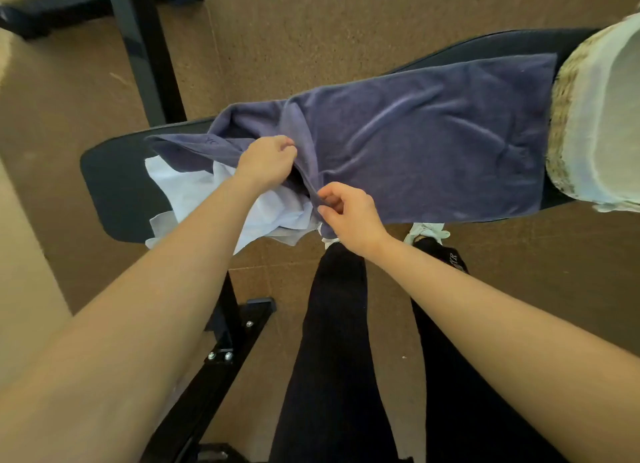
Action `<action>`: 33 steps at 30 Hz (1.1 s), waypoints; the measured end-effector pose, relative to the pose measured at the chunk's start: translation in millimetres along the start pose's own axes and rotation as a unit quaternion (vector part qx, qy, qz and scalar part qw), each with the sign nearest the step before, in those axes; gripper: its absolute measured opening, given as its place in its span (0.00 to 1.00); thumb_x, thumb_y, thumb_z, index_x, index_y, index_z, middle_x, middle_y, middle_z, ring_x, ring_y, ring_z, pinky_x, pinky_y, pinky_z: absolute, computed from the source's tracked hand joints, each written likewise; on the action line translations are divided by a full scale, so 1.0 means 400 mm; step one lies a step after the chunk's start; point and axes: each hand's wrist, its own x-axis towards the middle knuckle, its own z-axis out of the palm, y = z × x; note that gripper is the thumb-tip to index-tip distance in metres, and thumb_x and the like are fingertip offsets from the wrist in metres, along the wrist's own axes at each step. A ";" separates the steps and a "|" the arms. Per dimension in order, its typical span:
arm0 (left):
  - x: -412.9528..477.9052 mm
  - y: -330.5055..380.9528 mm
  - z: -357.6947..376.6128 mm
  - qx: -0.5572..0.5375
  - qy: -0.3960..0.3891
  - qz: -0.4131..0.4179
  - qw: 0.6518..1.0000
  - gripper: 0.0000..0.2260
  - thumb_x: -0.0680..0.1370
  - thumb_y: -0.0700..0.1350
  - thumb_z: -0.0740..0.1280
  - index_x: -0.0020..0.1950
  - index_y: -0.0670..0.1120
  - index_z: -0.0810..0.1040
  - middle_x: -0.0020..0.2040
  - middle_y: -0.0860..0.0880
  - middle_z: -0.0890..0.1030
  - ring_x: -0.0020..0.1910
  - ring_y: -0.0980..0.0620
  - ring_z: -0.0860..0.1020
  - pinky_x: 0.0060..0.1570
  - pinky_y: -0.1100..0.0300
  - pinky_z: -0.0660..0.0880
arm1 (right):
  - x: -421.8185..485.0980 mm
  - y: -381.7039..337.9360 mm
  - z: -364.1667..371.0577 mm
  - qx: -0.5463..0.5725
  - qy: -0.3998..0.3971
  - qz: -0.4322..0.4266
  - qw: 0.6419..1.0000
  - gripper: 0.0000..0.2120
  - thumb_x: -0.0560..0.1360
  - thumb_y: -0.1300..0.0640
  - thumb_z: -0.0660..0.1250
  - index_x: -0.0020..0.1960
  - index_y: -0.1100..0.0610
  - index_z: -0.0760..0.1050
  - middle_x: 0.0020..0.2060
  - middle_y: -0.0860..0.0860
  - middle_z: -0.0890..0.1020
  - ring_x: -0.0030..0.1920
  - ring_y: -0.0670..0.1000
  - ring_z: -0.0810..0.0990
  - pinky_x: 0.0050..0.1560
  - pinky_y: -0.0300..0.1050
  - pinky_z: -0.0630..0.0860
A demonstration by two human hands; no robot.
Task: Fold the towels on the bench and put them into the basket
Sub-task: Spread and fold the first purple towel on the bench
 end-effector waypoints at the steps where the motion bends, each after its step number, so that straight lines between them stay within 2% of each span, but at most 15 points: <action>1: 0.008 0.016 0.002 -0.029 -0.008 -0.029 0.999 0.16 0.82 0.46 0.58 0.64 0.46 0.81 0.63 0.40 0.82 0.61 0.39 0.80 0.63 0.47 0.76 | -0.003 0.007 -0.014 0.006 0.002 0.002 1.000 0.07 0.80 0.62 0.68 0.56 0.56 0.81 0.42 0.48 0.84 0.43 0.48 0.83 0.47 0.44 0.80; 2: 0.018 0.028 0.008 -0.084 -0.026 -0.065 0.994 0.15 0.82 0.45 0.59 0.63 0.45 0.81 0.62 0.39 0.83 0.58 0.38 0.82 0.59 0.47 0.80 | -0.005 0.014 -0.027 0.010 0.002 0.005 1.000 0.08 0.80 0.63 0.68 0.58 0.57 0.81 0.42 0.48 0.84 0.43 0.47 0.83 0.46 0.42 0.80; 4: 0.028 0.057 0.027 -0.209 -0.057 -0.125 0.968 0.11 0.83 0.43 0.63 0.61 0.42 0.80 0.62 0.38 0.83 0.51 0.41 0.85 0.49 0.53 0.84 | -0.010 0.028 -0.053 0.016 0.001 0.008 1.000 0.09 0.81 0.62 0.68 0.60 0.56 0.80 0.43 0.49 0.84 0.44 0.45 0.82 0.47 0.41 0.79; 6: 0.031 0.075 0.046 -0.289 -0.032 -0.156 0.944 0.05 0.81 0.41 0.65 0.52 0.42 0.80 0.58 0.37 0.84 0.44 0.44 0.85 0.44 0.57 0.82 | -0.015 0.043 -0.074 0.022 -0.003 0.007 1.000 0.08 0.81 0.62 0.67 0.59 0.54 0.80 0.43 0.50 0.85 0.45 0.47 0.83 0.47 0.43 0.80; 8: 0.028 0.082 0.063 -0.317 0.034 -0.162 0.934 0.06 0.77 0.43 0.67 0.43 0.47 0.83 0.48 0.41 0.86 0.48 0.42 0.85 0.52 0.54 0.83 | -0.021 0.059 -0.094 0.028 0.002 0.007 1.000 0.08 0.81 0.61 0.67 0.58 0.54 0.81 0.42 0.51 0.84 0.44 0.49 0.83 0.47 0.44 0.80; 9: 0.025 0.089 0.066 -0.317 0.074 -0.138 0.935 0.07 0.75 0.46 0.67 0.42 0.51 0.85 0.47 0.45 0.87 0.51 0.43 0.85 0.58 0.50 0.82 | -0.023 0.069 -0.105 0.033 0.011 0.010 0.999 0.07 0.81 0.60 0.68 0.58 0.54 0.81 0.41 0.51 0.84 0.43 0.49 0.83 0.46 0.43 0.80; 12: -0.001 0.146 0.067 -0.319 0.139 -0.042 0.937 0.10 0.76 0.47 0.65 0.50 0.57 0.86 0.52 0.51 0.87 0.56 0.48 0.84 0.62 0.46 0.80 | -0.034 0.095 -0.134 0.050 0.051 0.029 0.997 0.05 0.81 0.56 0.70 0.56 0.53 0.81 0.39 0.48 0.83 0.41 0.46 0.81 0.43 0.38 0.78; 14: -0.022 0.218 0.070 -0.370 0.130 0.022 0.920 0.11 0.79 0.42 0.65 0.55 0.51 0.86 0.53 0.49 0.86 0.56 0.49 0.84 0.59 0.50 0.81 | -0.050 0.112 -0.155 0.057 0.071 0.043 0.995 0.03 0.80 0.54 0.70 0.53 0.50 0.80 0.38 0.47 0.82 0.40 0.44 0.81 0.42 0.33 0.76; 17: -0.027 0.320 0.084 -0.409 0.085 0.087 0.904 0.13 0.82 0.35 0.62 0.61 0.41 0.83 0.56 0.42 0.84 0.55 0.49 0.83 0.54 0.56 0.82 | -0.089 0.143 -0.200 0.070 0.088 0.059 0.992 0.03 0.78 0.54 0.73 0.51 0.50 0.80 0.37 0.45 0.82 0.39 0.42 0.80 0.39 0.32 0.76; 21: -0.016 0.442 0.126 -0.420 0.034 0.113 0.900 0.13 0.83 0.33 0.61 0.63 0.39 0.82 0.52 0.44 0.83 0.51 0.50 0.82 0.54 0.55 0.82 | -0.152 0.201 -0.285 0.100 0.120 0.095 0.983 0.08 0.77 0.58 0.74 0.55 0.52 0.81 0.42 0.45 0.83 0.43 0.43 0.82 0.43 0.33 0.76; 23: -0.022 0.504 0.161 -0.412 0.017 0.126 0.902 0.14 0.83 0.33 0.61 0.65 0.38 0.81 0.55 0.43 0.83 0.53 0.49 0.83 0.55 0.54 0.83 | -0.178 0.234 -0.329 0.106 0.155 0.118 0.975 0.07 0.77 0.58 0.74 0.55 0.52 0.81 0.44 0.45 0.83 0.45 0.44 0.82 0.45 0.34 0.77; 27: -0.027 0.617 0.239 -0.400 0.001 0.142 0.906 0.15 0.83 0.34 0.61 0.67 0.40 0.80 0.62 0.41 0.82 0.60 0.45 0.82 0.54 0.57 0.83 | -0.220 0.315 -0.409 0.085 0.242 0.167 0.952 0.05 0.78 0.54 0.73 0.53 0.54 0.81 0.41 0.46 0.83 0.43 0.44 0.82 0.45 0.37 0.77; 33: -0.003 0.736 0.350 -0.314 0.032 0.166 0.934 0.19 0.82 0.34 0.60 0.71 0.43 0.78 0.64 0.49 0.80 0.55 0.54 0.82 0.53 0.62 0.82 | -0.242 0.407 -0.500 0.095 0.306 0.210 0.924 0.06 0.80 0.54 0.70 0.56 0.53 0.81 0.44 0.46 0.83 0.45 0.42 0.81 0.49 0.39 0.77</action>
